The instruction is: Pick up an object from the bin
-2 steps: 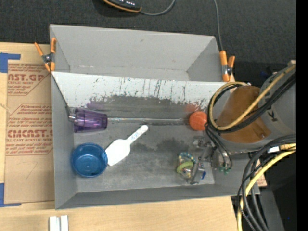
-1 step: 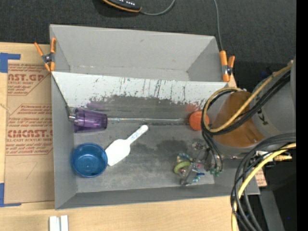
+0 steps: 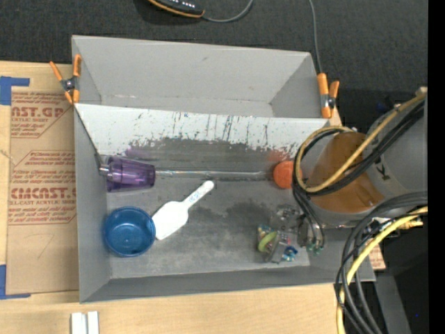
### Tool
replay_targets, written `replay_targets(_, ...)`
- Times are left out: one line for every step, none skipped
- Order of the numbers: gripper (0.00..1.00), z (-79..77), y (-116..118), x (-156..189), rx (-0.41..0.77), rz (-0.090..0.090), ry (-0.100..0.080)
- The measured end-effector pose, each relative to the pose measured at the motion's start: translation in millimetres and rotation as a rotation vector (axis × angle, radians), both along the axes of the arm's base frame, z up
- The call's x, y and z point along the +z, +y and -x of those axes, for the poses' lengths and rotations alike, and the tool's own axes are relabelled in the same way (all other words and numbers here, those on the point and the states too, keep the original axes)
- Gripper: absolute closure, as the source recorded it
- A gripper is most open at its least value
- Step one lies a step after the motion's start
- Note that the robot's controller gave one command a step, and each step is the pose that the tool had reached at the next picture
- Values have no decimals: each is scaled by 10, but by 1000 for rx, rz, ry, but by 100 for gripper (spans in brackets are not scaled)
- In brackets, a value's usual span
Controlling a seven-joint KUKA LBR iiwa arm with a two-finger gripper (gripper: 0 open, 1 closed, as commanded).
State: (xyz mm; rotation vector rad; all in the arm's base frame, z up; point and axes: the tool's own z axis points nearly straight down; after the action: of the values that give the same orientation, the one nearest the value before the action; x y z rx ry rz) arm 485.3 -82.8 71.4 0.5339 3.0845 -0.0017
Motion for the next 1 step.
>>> replay_targets(100,2,-1,0,6,0,0)
